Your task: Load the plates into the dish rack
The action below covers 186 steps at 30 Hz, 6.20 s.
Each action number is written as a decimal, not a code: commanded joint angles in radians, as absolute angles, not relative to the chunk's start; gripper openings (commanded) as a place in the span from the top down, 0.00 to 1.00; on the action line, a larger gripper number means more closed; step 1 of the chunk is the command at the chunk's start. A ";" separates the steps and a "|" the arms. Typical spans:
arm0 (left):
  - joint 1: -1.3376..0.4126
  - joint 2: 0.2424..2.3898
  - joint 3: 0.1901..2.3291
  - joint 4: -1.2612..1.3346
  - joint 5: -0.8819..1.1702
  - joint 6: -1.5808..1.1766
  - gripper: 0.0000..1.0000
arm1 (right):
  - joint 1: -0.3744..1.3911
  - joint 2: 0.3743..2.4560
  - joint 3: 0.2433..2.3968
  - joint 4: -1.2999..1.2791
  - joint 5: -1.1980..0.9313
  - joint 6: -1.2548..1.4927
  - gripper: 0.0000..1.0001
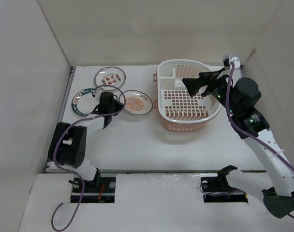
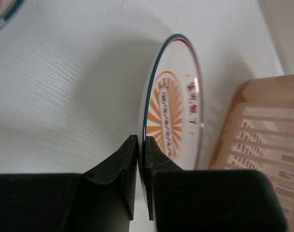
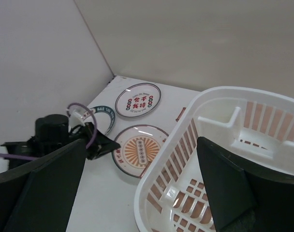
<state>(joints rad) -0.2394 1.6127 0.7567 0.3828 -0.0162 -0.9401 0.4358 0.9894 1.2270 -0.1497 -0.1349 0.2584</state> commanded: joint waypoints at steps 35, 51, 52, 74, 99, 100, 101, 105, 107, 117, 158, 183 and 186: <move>-0.430 0.910 0.887 0.448 0.229 -0.614 1.00 | 0.330 1.551 1.282 0.414 -0.960 0.411 0.89; -0.420 0.845 0.919 0.218 -0.009 -0.658 0.00 | 0.308 1.075 1.256 0.008 0.050 0.393 1.00; -0.431 0.859 0.931 0.189 -0.043 -0.658 0.00 | 0.328 1.075 1.270 -0.097 0.155 0.379 1.00; -0.502 0.881 1.006 0.008 -0.275 -0.687 0.00 | 0.616 1.396 1.404 -0.443 0.889 0.416 1.00; -0.529 0.890 1.025 -0.038 -0.314 -0.678 0.00 | 0.735 1.482 1.427 -0.673 1.023 0.486 1.00; -0.529 0.890 1.025 -0.038 -0.314 -0.678 0.00 | 0.735 1.491 1.427 -0.673 1.023 0.486 1.00; -0.529 0.890 1.025 -0.038 -0.314 -0.678 0.00 | 0.744 1.491 1.427 -0.683 1.035 0.497 1.00; -0.529 0.899 1.034 -0.048 -0.325 -0.678 0.00 | 0.753 1.502 1.427 -0.715 1.054 0.515 1.00; -0.529 0.899 1.034 -0.048 -0.325 -0.678 0.00 | 0.753 1.512 1.427 -0.724 1.054 0.515 1.00; -0.529 0.890 1.034 -0.057 -0.334 -0.678 0.00 | 0.773 1.543 1.417 -0.756 1.054 0.545 1.00; -0.538 0.899 1.034 -0.084 -0.387 -0.678 0.00 | 0.847 1.666 1.511 -0.899 1.081 0.647 0.66; -0.497 1.022 0.919 -0.133 -0.495 -0.879 0.00 | 0.977 1.427 1.597 -0.852 1.059 0.534 0.00; -0.414 0.986 0.798 -0.133 -0.485 -0.980 0.00 | 0.977 1.309 1.504 -0.607 0.846 0.333 0.00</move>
